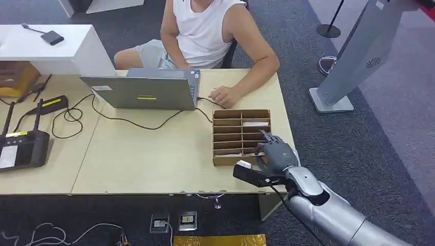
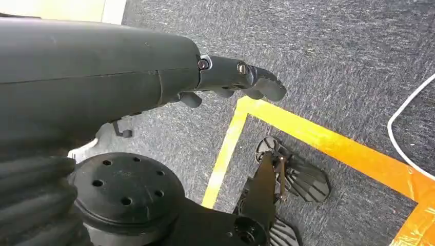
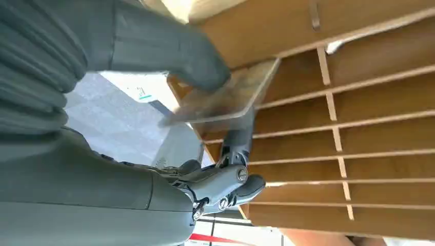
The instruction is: Pass the card to the sensor for recognition and then transmit it.
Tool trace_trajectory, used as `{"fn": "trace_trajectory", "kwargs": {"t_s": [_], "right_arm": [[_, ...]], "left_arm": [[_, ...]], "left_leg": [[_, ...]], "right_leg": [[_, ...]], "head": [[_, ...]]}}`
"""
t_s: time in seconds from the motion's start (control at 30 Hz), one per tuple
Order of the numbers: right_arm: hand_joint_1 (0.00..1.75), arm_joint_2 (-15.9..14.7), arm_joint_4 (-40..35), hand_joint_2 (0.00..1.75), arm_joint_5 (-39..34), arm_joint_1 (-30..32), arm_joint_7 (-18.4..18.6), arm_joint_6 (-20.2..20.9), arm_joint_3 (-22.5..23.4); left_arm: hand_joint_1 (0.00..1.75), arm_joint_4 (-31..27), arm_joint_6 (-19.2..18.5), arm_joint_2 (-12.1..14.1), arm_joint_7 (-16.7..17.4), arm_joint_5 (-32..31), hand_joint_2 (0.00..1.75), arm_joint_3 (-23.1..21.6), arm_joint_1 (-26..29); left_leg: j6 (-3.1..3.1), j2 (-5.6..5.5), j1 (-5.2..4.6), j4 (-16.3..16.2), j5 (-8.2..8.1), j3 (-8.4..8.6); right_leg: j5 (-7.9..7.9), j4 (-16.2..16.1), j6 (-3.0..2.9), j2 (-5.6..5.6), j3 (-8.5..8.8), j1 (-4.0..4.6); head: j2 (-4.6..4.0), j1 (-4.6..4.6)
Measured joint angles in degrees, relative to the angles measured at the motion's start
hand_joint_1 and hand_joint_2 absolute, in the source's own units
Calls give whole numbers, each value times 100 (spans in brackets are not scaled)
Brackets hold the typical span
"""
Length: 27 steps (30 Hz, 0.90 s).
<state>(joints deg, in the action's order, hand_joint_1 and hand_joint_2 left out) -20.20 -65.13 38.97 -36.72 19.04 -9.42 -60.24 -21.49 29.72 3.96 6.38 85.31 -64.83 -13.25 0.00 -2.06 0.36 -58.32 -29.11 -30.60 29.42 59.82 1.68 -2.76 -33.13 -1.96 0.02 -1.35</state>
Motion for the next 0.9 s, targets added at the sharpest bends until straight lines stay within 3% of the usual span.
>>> {"fn": "trace_trajectory", "kwargs": {"t_s": [0.2, 0.23, 0.3, 0.33, 0.9], "right_arm": [[63, 0, 65, 175, 9, 79, -7, -41, 11], [89, 2, 74, 175, 9, 86, -7, -57, 13], [159, 4, 90, 175, 11, 104, -7, -83, 24], [175, 4, 98, 175, 17, 111, -2, -105, 39], [175, 9, 103, 175, 153, 107, 17, -227, 107]], "left_arm": [[0, 0, 31, 0, 9, 0, 175, 0, 1], [0, 0, 24, 0, 9, 0, 175, 0, 1], [0, 0, 13, 0, 11, 0, 175, 0, 0], [0, 0, 11, 0, 11, 0, 175, 0, 0], [0, 0, 4, -9, 24, 0, 175, 0, -15]], "left_leg": [[0, 0, 0, 0, 0, 0], [0, 0, 0, 0, 0, 0], [0, 0, 0, 0, 0, 0], [0, 0, 0, 0, 0, 0], [0, 0, 0, 0, 0, 0]], "right_leg": [[0, 0, 0, 0, 0, 0], [0, 0, 0, 0, 0, 0], [0, 0, 0, 0, 0, 0], [0, 0, 0, 0, 0, 0], [0, 0, 0, -1, 1, 0]], "head": [[0, 0], [0, -2], [0, 0], [0, 0], [0, 0]]}}
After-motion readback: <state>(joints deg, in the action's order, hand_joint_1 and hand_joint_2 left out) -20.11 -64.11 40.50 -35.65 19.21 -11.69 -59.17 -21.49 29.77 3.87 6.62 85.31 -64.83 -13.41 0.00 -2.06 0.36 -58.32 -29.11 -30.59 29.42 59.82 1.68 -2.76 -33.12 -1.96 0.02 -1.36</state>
